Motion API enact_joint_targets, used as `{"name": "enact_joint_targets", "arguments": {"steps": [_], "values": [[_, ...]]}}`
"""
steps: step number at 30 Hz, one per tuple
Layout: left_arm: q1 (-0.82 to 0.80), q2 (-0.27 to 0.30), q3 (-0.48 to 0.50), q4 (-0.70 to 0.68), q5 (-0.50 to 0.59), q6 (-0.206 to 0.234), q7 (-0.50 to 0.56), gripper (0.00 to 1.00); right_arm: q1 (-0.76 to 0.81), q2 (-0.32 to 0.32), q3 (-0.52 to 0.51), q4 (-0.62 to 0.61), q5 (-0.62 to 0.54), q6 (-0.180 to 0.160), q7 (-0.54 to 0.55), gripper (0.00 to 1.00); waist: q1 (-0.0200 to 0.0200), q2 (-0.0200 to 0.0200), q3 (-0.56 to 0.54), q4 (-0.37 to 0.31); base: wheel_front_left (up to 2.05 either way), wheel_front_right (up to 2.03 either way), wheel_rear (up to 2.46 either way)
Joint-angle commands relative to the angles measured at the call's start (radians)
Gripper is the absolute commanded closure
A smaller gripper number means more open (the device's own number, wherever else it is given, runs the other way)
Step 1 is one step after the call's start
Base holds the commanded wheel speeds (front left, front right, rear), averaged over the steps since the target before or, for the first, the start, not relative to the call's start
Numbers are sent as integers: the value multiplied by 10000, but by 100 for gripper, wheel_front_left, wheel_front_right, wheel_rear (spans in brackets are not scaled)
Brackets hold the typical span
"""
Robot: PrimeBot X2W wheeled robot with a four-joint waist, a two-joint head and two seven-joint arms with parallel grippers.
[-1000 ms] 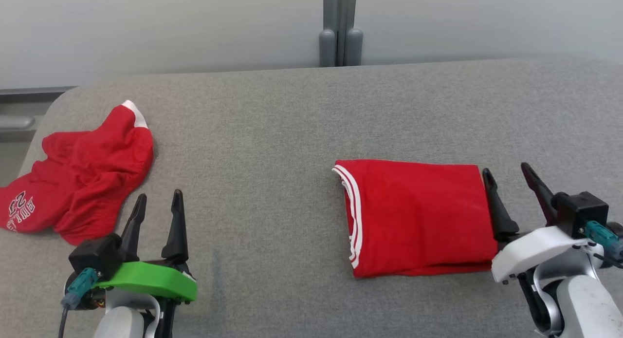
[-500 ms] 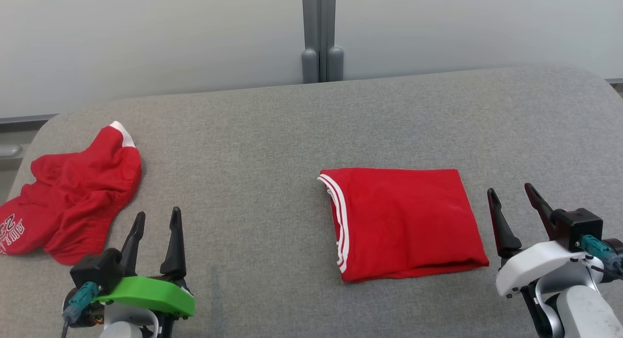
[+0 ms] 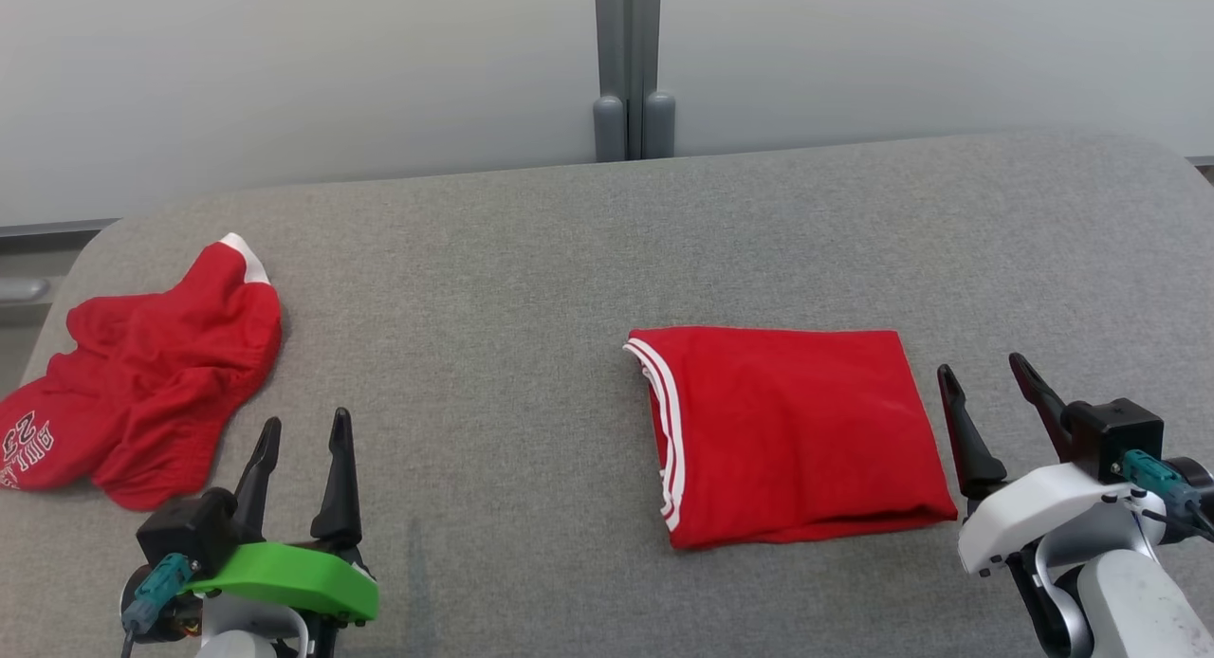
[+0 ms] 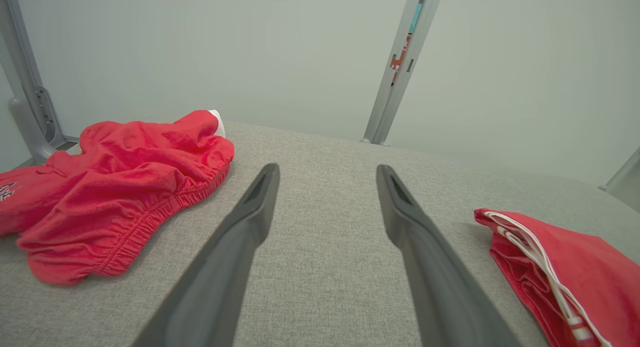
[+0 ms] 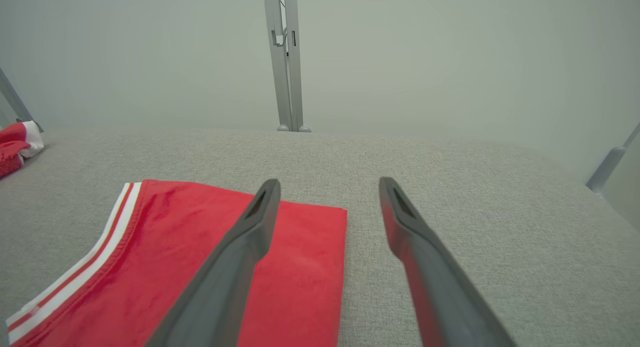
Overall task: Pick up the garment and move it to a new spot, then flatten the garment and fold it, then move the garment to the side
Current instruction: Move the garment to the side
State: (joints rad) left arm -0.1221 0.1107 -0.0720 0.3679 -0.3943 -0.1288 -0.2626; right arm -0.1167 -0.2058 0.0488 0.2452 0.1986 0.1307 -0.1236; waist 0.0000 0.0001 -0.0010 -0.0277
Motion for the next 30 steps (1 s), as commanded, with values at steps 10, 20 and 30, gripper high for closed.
{"name": "enact_joint_targets", "arguments": {"steps": [10, 20, 30], "values": [[-193, 40, 112, -769, 258, -18, -27, 0, -1141, -242, -87, 259, 497, -1, 1761, 0, 0, -1, 628, 108, 0, 0, 0], [-658, -90, -90, -1362, 405, -18, -27, 0, -2631, -161, -654, 1973, 1496, -4, 6178, 0, 0, -1, 1688, 645, 0, 0, 0], [-805, -29, -127, -1282, 364, -18, -27, 0, -3033, 410, -857, 3173, 1651, 0, 8802, 29, 0, -1, 2091, 924, 0, 0, 0]]}}
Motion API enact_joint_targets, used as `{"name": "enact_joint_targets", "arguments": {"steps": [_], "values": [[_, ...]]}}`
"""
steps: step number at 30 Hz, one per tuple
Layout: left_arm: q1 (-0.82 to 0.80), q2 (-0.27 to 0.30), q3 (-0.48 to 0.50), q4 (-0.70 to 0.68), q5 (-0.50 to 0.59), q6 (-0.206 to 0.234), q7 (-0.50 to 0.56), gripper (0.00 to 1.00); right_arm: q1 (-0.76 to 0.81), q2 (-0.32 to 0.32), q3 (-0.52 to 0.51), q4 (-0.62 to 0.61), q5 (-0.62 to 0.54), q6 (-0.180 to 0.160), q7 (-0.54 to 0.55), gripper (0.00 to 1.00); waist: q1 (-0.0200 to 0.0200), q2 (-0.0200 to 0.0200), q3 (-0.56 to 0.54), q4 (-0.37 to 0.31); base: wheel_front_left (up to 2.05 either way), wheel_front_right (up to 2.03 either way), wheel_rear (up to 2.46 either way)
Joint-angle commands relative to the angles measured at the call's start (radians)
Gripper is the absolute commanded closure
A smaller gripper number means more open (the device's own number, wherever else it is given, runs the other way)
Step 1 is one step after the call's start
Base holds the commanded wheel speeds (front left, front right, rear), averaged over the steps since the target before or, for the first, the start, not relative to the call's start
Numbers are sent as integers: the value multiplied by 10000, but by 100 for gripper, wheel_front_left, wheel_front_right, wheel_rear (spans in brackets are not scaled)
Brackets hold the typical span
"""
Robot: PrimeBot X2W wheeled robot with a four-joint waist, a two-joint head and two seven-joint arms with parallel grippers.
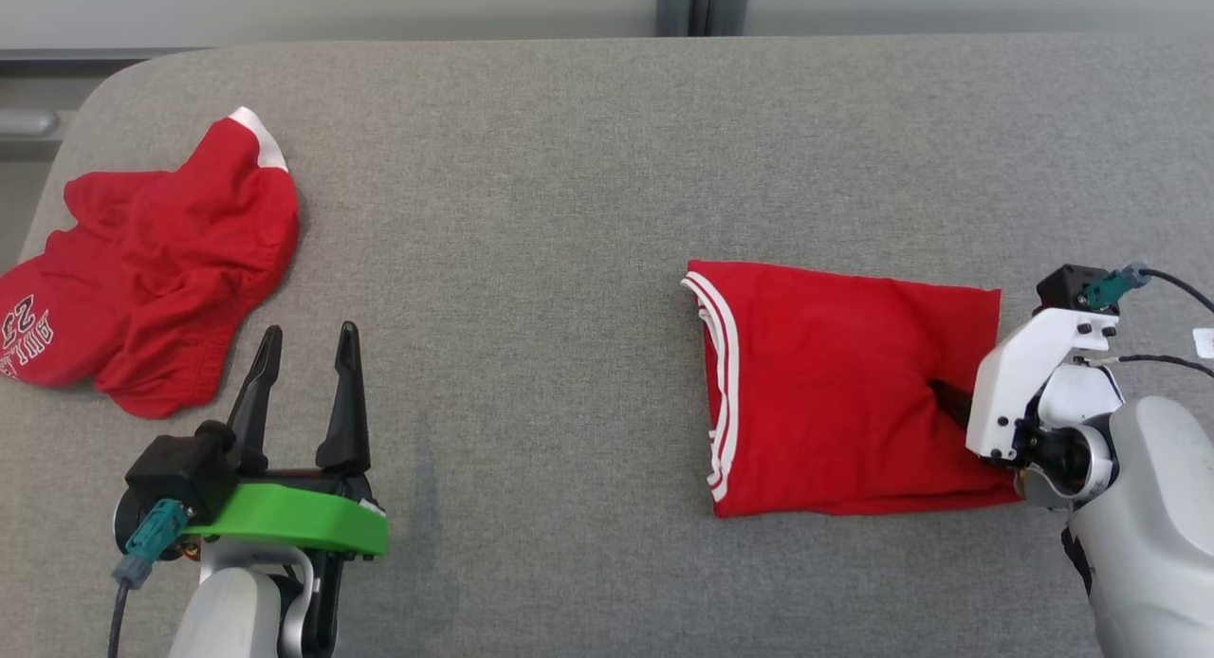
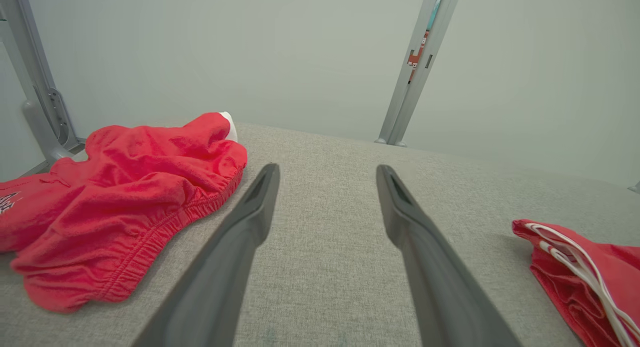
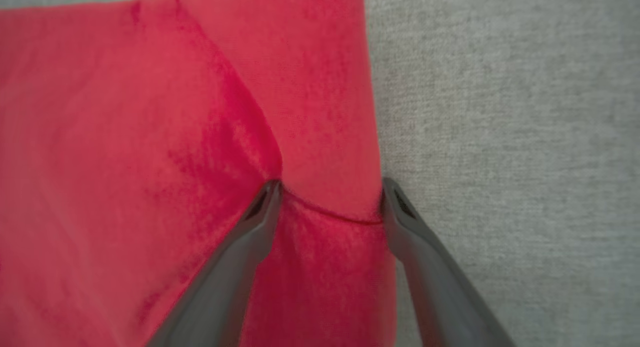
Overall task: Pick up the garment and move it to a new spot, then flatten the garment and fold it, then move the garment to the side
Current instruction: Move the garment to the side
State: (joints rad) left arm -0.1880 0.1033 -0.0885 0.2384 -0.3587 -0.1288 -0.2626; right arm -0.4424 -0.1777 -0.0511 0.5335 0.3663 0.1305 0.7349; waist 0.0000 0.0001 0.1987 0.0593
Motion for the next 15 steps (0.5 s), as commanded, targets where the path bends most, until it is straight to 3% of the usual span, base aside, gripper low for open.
{"name": "enact_joint_targets", "arguments": {"steps": [1, 2, 7, 15], "values": [[-158, 54, 30, 10, 14, -17, -27, 0, 198, 60, 232, 243, -75, 2, 327, 74, 0, -1, 117, 34, 0, 0, 0], [-185, 75, 43, -3, 33, -18, -28, 0, 112, -86, 305, 129, -201, 2, 330, 100, 0, -1, 155, -19, 0, 0, 0], [-292, 182, 69, -175, 64, -17, -28, 0, -574, -1061, 882, -493, -664, -18, 82, 100, 0, -1, 360, -486, 0, 0, 0], [-777, 351, 134, -706, 193, -17, -27, 0, -2248, -2854, 1986, -1040, -871, -9, -644, 100, 0, -1, 1359, -1819, 0, 0, 0]]}}
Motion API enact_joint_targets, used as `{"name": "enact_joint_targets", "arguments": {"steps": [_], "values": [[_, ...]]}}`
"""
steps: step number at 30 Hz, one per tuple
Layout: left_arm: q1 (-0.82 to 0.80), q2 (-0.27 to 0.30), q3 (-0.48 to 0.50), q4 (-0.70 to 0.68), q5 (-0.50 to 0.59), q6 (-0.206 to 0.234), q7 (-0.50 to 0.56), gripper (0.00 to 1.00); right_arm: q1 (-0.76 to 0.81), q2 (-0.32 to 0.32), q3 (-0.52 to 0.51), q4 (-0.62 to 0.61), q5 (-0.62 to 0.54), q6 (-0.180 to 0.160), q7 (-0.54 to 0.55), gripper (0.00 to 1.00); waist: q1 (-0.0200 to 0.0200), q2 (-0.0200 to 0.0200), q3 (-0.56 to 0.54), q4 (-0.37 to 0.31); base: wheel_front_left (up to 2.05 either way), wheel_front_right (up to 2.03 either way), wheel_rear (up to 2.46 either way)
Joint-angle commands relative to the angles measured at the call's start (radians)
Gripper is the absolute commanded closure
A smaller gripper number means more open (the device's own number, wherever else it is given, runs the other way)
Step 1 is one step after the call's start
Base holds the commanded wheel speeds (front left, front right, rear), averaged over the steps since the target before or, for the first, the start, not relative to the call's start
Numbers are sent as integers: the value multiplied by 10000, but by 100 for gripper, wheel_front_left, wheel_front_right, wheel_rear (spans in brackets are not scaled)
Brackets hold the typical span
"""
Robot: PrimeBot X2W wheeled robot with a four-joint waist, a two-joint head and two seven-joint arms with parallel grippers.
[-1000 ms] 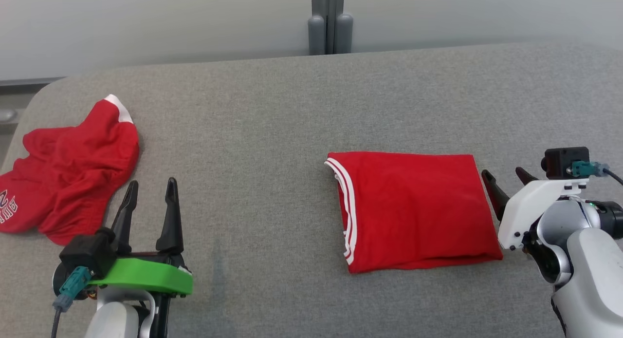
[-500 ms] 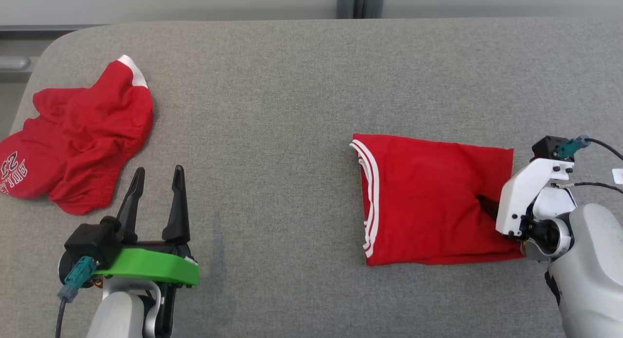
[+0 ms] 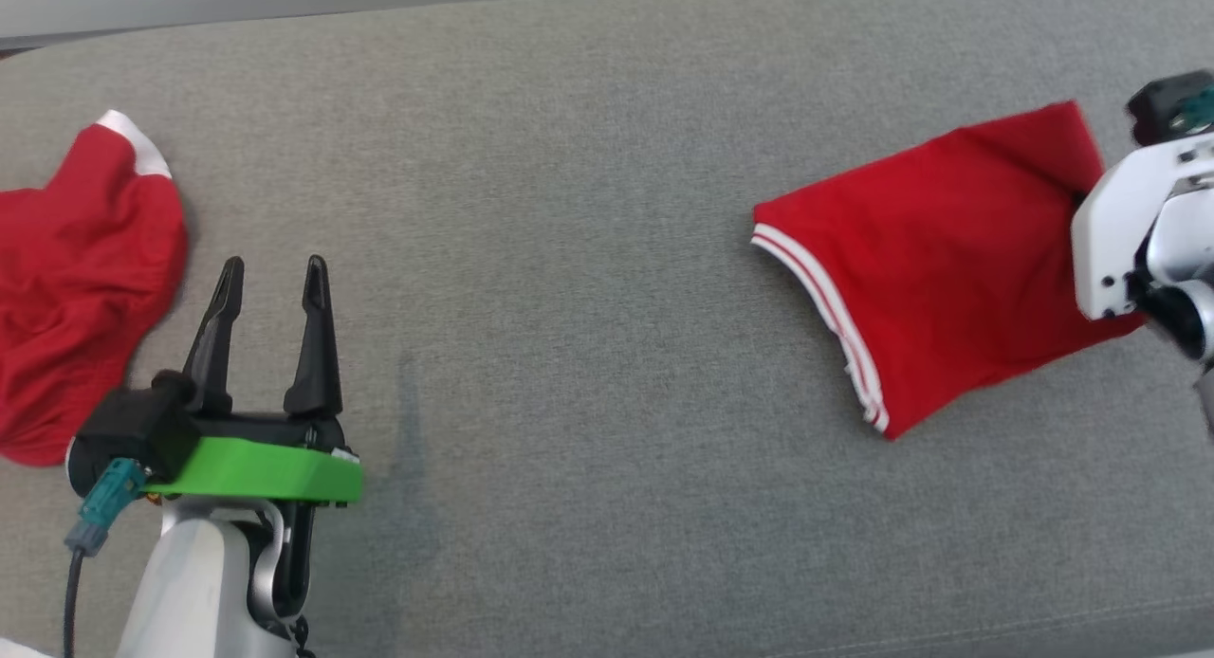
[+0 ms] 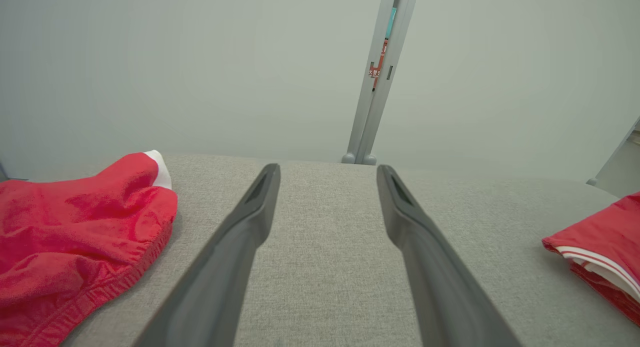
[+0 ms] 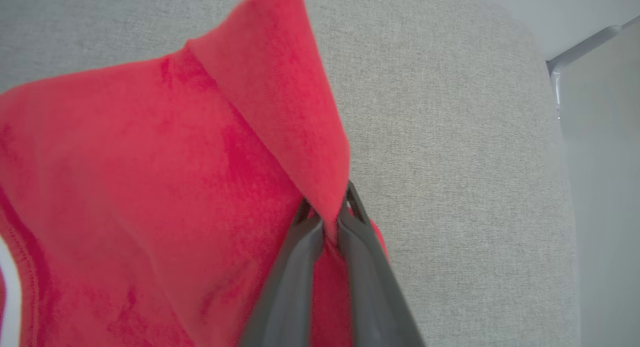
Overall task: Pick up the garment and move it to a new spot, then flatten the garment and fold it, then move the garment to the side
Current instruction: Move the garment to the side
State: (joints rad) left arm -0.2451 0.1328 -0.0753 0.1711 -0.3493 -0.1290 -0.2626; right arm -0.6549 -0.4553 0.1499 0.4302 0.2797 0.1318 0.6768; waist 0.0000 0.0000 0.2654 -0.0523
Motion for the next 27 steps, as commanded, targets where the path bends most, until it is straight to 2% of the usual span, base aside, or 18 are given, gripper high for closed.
{"name": "enact_joint_targets", "arguments": {"steps": [1, 6, 12, 20, 26, 27], "values": [[-324, 66, -41, -99, 130, -15, -27, 0, -359, -324, 21, 30, -3, -20, -219, 100, 0, 0, 889, -870, 0, 0, 0], [-924, 287, -332, -399, 235, -15, -16, 0, -1104, -1274, -67, 459, -118, -22, -1024, 100, 0, 0, 1756, -1448, 0, 0, 0], [-1545, 553, -614, -691, 250, -15, -16, 0, -1627, -2026, -568, 1161, -594, -22, -2262, 100, 0, 0, 2637, -1644, 0, 0, 0], [-1938, 975, -901, -971, 214, -15, 3, 0, -2061, -2438, -1231, 1930, -1757, -22, -3762, 100, 0, 0, 3309, -1499, 0, 0, 0], [-1978, 1055, -922, -1088, 159, 13, -6, 0, -2184, -2373, -2165, 2317, -2888, -22, -4462, 100, 0, 0, 3416, -1314, 0, 0, 0], [-1962, 1050, -907, -1083, 126, 26, -7, 0, -2159, -2307, -2284, 2346, -3044, -22, -4529, 79, 0, 0, 3400, -1290, 0, 0, 0]]}}
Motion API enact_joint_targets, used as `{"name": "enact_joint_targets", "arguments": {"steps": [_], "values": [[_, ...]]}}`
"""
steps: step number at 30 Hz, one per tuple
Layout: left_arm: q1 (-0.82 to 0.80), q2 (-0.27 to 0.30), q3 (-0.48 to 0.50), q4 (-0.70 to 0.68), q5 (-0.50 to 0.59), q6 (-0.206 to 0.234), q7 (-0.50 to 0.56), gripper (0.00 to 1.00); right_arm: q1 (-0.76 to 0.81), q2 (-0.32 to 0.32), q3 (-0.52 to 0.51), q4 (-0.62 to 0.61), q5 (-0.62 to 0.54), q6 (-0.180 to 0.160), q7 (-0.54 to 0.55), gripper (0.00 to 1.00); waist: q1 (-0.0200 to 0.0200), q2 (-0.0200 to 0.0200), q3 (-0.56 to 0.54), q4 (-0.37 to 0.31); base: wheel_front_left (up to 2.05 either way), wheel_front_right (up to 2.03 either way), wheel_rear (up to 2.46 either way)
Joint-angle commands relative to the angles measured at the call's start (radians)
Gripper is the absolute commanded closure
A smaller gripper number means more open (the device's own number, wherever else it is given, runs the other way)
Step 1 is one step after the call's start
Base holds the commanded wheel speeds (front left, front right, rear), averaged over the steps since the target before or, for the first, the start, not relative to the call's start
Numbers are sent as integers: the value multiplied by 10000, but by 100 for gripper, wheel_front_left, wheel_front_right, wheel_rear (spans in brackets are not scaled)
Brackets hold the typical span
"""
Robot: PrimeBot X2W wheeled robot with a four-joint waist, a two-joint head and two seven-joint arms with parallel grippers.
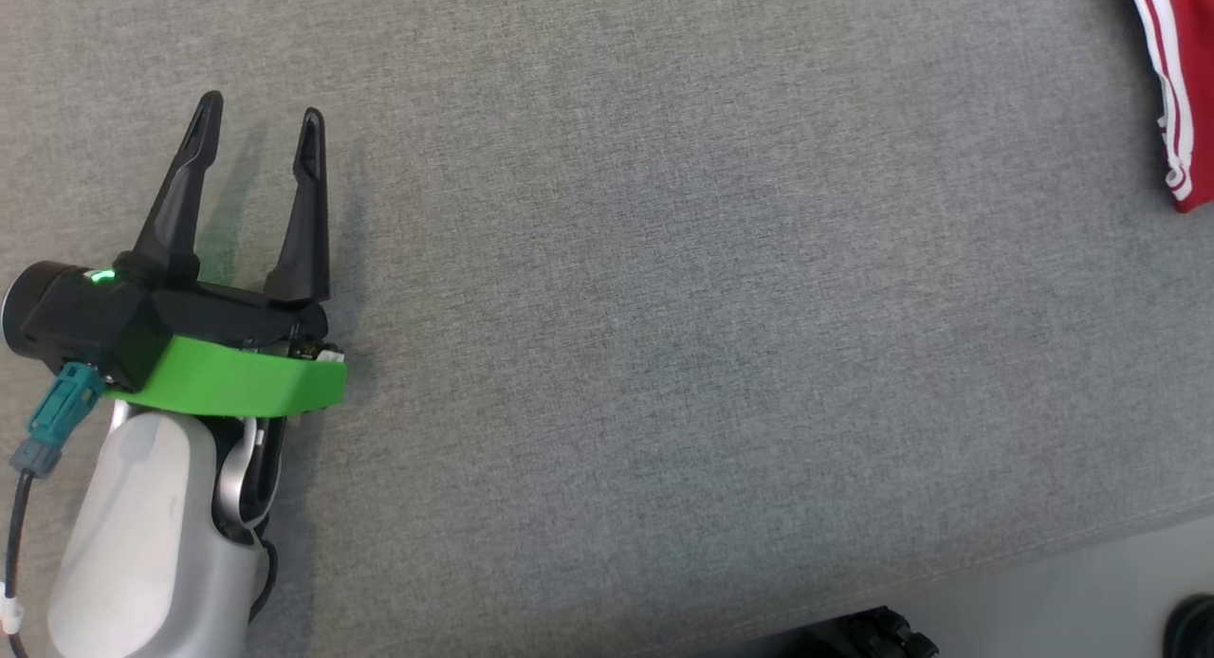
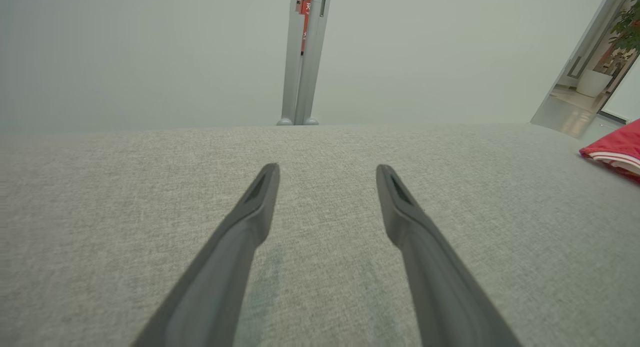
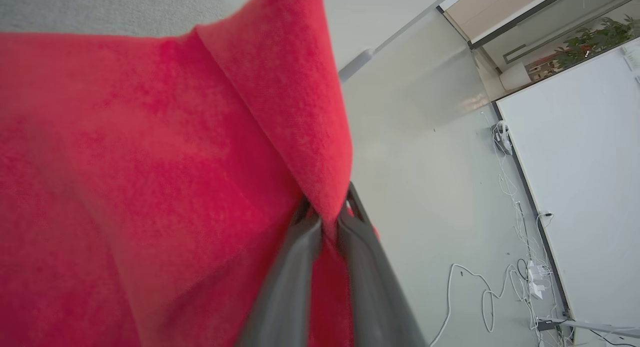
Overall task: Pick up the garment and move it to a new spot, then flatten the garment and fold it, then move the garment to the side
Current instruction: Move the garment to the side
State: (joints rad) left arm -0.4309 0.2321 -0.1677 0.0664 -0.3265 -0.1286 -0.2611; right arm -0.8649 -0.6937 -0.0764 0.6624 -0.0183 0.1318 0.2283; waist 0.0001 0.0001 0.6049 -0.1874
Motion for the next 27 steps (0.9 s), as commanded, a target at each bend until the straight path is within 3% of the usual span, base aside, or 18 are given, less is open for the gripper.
{"name": "enact_joint_targets", "arguments": {"steps": [1, 8, 15, 27], "values": [[-84, 58, 16, -13, -106, 32, -24, 0, -37, 153, -180, -8, -259, -22, -231, 0, -1, -1, -32, 97, 0, 0, 0], [191, -227, 15, 437, -232, 38, -42, 0, 414, 841, -600, -318, -897, -22, -1178, 0, -1, -1, -880, 339, 0, 0, 0], [757, -713, 222, 879, -322, 16, -41, 0, 1363, 1627, -30, -841, 16, -22, -2137, 0, -1, -1, -2356, 774, 0, 0, 0], [2386, -1153, 862, 1601, -258, -12, -41, 0, 5187, 3688, 229, -4302, 1890, -21, -3057, 0, -1, -1, -4545, 1662, 0, 0, 0]]}}
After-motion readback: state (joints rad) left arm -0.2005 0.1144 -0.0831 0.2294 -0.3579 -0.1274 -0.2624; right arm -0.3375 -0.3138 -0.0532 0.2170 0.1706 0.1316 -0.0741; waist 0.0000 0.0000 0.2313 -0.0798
